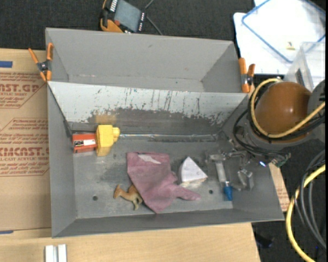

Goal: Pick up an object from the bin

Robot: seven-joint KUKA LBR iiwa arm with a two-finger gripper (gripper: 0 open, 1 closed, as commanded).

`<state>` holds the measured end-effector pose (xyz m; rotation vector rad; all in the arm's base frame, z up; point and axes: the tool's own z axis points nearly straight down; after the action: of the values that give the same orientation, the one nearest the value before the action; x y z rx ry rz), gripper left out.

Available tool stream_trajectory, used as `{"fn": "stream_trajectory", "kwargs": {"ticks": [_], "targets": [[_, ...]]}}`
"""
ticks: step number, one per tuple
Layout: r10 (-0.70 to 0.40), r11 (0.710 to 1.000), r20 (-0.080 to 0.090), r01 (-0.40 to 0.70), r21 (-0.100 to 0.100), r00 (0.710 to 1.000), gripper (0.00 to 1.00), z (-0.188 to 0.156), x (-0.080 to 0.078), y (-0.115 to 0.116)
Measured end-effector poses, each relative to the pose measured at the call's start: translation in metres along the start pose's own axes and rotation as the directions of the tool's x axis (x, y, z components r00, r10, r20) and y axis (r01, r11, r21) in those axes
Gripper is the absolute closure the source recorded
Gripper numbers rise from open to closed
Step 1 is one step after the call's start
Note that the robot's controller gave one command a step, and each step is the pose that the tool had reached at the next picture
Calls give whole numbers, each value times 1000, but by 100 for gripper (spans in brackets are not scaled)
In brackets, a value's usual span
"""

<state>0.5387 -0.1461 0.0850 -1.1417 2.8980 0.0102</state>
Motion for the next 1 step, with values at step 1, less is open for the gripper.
{"fn": "stream_trajectory", "kwargs": {"ticks": [1], "targets": [[-22, 1000, 1, 22, -5, 1000, 0, 9, -5, 1]]}}
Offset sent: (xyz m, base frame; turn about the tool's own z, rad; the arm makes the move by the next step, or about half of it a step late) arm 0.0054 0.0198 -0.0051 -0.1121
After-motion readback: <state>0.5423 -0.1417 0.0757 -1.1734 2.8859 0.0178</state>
